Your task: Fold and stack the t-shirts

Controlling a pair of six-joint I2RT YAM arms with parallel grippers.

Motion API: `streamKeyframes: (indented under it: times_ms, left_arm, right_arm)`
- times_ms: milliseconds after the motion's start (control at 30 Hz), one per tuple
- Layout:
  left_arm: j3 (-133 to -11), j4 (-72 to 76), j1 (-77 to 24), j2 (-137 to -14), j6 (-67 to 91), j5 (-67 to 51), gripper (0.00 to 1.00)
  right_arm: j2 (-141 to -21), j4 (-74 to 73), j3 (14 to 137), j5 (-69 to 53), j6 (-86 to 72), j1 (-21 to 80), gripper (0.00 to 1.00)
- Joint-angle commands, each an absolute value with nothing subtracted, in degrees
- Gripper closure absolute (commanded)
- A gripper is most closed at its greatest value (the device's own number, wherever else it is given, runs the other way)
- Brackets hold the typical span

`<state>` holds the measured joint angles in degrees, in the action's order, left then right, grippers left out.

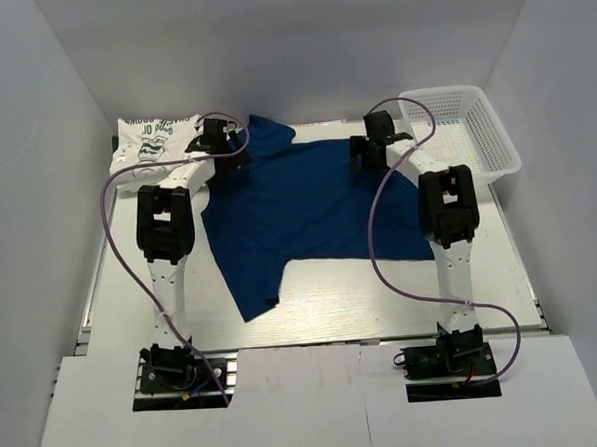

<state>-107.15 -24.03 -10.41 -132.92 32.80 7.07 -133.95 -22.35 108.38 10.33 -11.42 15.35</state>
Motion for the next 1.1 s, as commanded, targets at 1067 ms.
streamKeyframes:
  times_ms: [1067]
  left_arm:
    - [-25.1,-37.5,-24.8,-65.3,50.0,-12.9,0.23]
  right_arm:
    - [-69.2,-8.4,37.7,17.8,-33.4,20.2,0.1]
